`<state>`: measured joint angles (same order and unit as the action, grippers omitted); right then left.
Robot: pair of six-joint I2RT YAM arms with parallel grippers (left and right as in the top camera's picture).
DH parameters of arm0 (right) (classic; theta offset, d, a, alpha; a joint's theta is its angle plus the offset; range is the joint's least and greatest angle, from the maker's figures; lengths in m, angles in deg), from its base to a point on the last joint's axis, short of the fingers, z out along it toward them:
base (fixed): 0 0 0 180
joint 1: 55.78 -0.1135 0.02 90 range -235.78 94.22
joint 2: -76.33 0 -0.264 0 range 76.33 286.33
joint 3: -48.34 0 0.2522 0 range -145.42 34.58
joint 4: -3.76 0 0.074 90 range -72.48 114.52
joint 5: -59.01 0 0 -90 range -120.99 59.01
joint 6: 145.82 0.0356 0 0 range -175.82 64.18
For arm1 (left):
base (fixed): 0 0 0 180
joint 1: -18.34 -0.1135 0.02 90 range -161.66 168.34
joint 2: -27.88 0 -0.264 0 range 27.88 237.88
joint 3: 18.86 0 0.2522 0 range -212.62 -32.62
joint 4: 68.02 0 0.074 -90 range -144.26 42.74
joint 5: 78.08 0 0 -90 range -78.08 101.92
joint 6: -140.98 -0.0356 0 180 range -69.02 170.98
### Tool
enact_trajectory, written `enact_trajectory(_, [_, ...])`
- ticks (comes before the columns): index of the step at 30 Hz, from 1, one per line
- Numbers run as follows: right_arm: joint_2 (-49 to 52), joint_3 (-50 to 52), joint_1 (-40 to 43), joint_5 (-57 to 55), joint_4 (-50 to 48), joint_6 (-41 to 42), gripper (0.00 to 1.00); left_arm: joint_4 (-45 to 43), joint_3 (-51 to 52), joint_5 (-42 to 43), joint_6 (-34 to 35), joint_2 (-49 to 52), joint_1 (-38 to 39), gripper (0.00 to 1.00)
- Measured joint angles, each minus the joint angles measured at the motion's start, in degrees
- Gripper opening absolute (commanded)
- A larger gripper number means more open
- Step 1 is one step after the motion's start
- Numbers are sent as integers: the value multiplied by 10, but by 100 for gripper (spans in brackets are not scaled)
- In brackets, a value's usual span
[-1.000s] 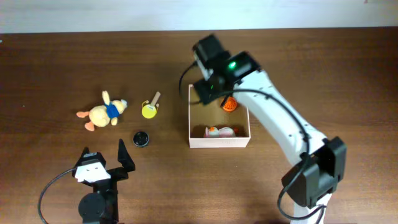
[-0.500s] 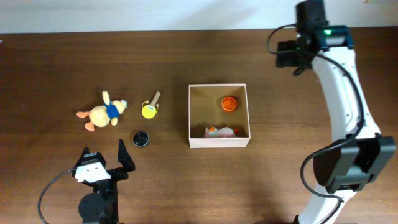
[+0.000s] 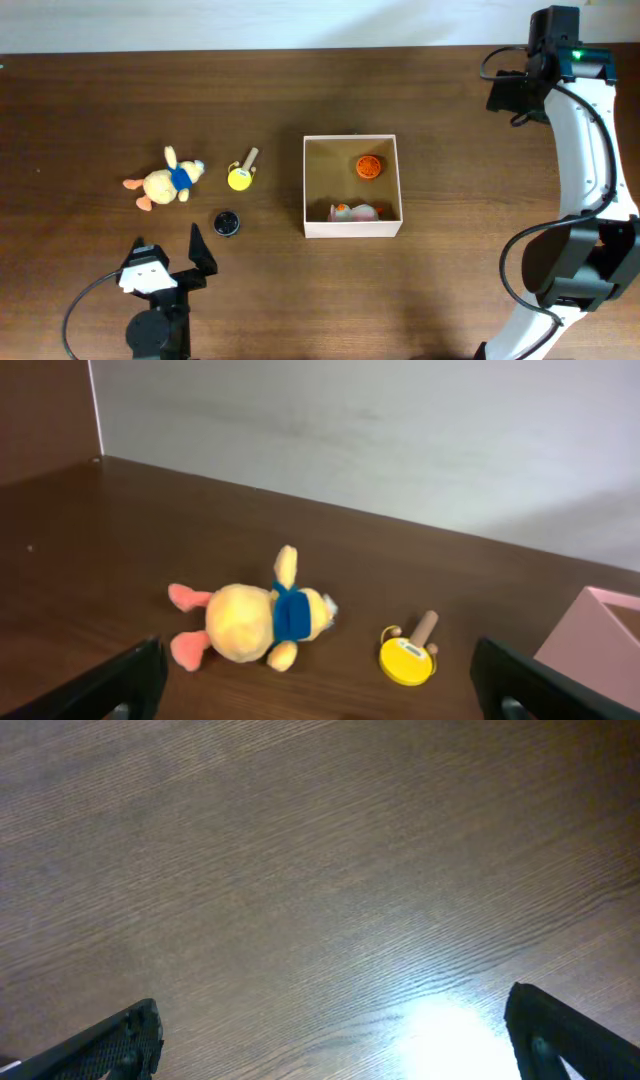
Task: Pack container
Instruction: 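Lift the right gripper out of the box and retract right, then move the left gripper over the small black round lid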
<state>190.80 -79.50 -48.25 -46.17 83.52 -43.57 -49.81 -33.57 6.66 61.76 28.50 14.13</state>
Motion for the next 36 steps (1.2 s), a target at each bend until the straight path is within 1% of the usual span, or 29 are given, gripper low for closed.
enact_trajectory(3, [0, 0, 0, 0, 0, 0, 99, 12, -2, 26, 19, 4, 0, 99])
enact_trajectory(6, [0, 0, 0, 3, 0, 0, 99, 61, -30, 42, 41, 38, 0, 99])
enact_trajectory(8, [0, 0, 0, 2, 0, 0, 99, 80, -71, 47, 47, 78, 0, 99])
enact_trajectory(10, [0, 0, 0, 5, -1, 0, 99, 97, -134, 49, 44, 136, 0, 99])
enact_trajectory(12, [0, 1, 0, 7, 0, 0, 99, 140, -245, 52, 25, 239, 0, 99])
enact_trajectory(15, [0, 1, 0, 7, -1, 0, 99, 194, -362, 56, 2, 366, 0, 99])
enact_trajectory(16, [0, 1, 0, 7, 0, 0, 99, 214, -419, 62, -10, 429, 0, 99])
enact_trajectory(19, [1, 1, 0, 9, -1, 0, 99, 262, -535, 84, -29, 556, 0, 99])
enact_trajectory(20, [1, 2, 0, 9, 0, 0, 99, 291, -582, 96, -33, 608, 0, 99])
enact_trajectory(22, [1, 2, 0, 9, 0, 0, 99, 342, -657, 119, -38, 685, 0, 99])
enact_trajectory(25, [1, 2, 0, 9, 0, 0, 99, 416, -740, 160, -42, 776, 0, 99])
enact_trajectory(28, [1, 2, 0, 9, 0, 0, 99, 452, -778, 210, -43, 831, 0, 99])
enact_trajectory(31, [1, 2, 0, 9, 0, 0, 99, 463, -781, 271, -43, 849, 0, 99])
enact_trajectory(32, [1, 2, 0, 9, 0, 0, 99, 482, -782, 302, -43, 850, 0, 99])
enact_trajectory(34, [1, 2, 0, 9, 0, 0, 99, 529, -786, 335, -43, 850, 0, 99])
enact_trajectory(36, [1, 2, 0, 9, -1, 0, 99, 594, -788, 337, -43, 850, 0, 99])
